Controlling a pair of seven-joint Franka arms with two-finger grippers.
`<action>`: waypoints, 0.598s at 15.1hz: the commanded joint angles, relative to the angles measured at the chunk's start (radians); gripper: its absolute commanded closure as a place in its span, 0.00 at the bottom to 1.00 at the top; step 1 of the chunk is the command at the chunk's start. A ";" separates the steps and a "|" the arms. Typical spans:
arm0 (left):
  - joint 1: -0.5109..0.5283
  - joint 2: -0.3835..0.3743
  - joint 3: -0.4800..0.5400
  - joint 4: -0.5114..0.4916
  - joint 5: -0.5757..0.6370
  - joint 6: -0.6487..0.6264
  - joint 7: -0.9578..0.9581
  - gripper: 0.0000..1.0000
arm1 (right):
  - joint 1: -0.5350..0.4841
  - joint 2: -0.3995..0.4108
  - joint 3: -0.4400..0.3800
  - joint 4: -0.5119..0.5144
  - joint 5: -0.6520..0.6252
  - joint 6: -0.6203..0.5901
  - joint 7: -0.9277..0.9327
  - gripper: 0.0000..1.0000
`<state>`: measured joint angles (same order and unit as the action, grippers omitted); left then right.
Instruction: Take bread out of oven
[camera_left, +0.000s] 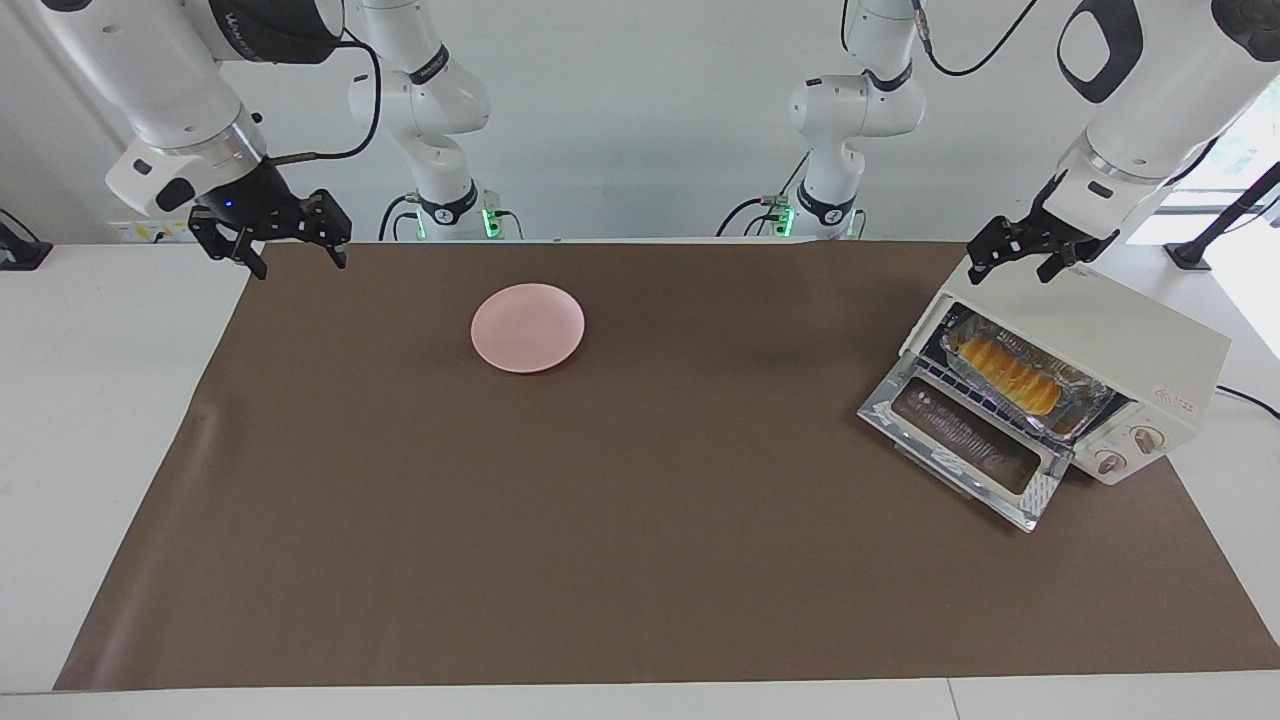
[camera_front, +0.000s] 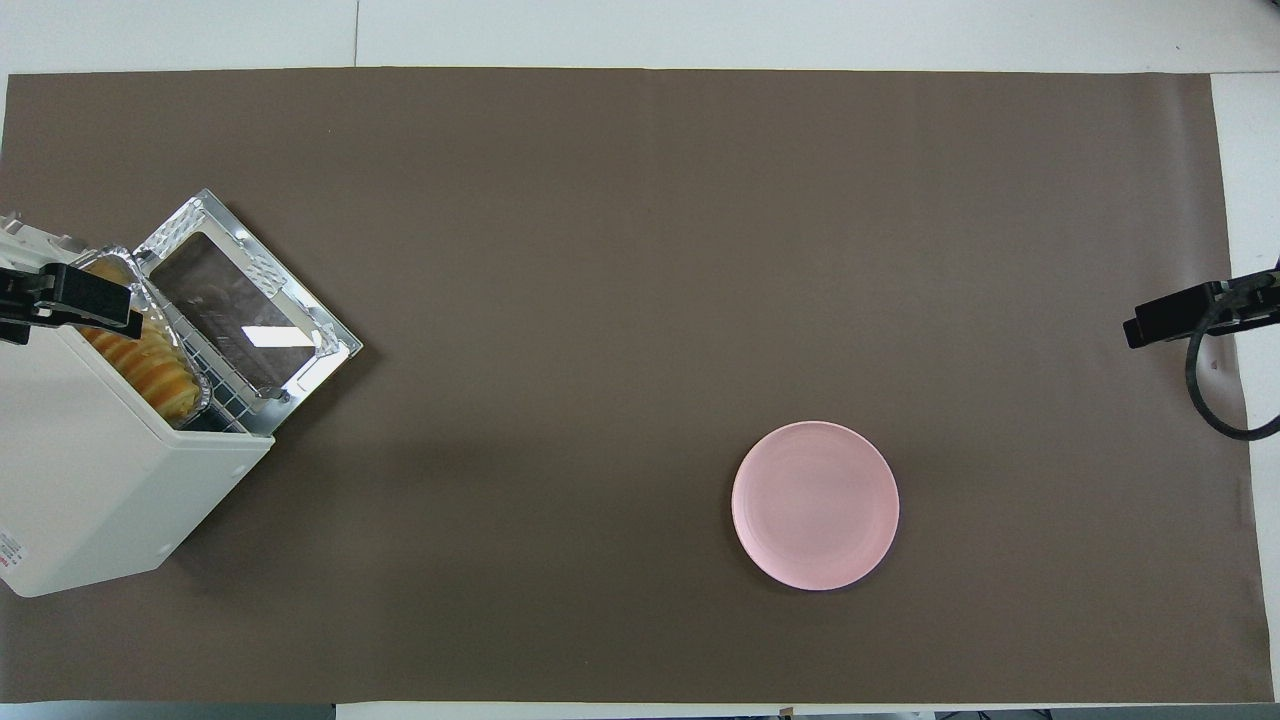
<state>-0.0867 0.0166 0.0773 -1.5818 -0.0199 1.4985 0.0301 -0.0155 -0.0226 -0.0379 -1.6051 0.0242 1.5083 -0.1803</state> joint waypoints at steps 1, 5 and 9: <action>-0.010 -0.023 0.002 -0.023 0.009 0.014 0.001 0.00 | -0.001 -0.008 0.007 -0.007 -0.009 -0.011 0.018 0.00; -0.001 -0.023 0.002 -0.023 0.009 0.011 0.002 0.00 | -0.003 -0.008 0.007 -0.007 -0.009 -0.011 0.018 0.00; -0.011 -0.026 0.002 -0.029 0.009 0.003 0.002 0.00 | -0.003 -0.008 0.007 -0.007 -0.009 -0.011 0.018 0.00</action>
<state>-0.0872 0.0163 0.0760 -1.5819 -0.0199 1.4978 0.0301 -0.0154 -0.0226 -0.0366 -1.6051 0.0242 1.5083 -0.1803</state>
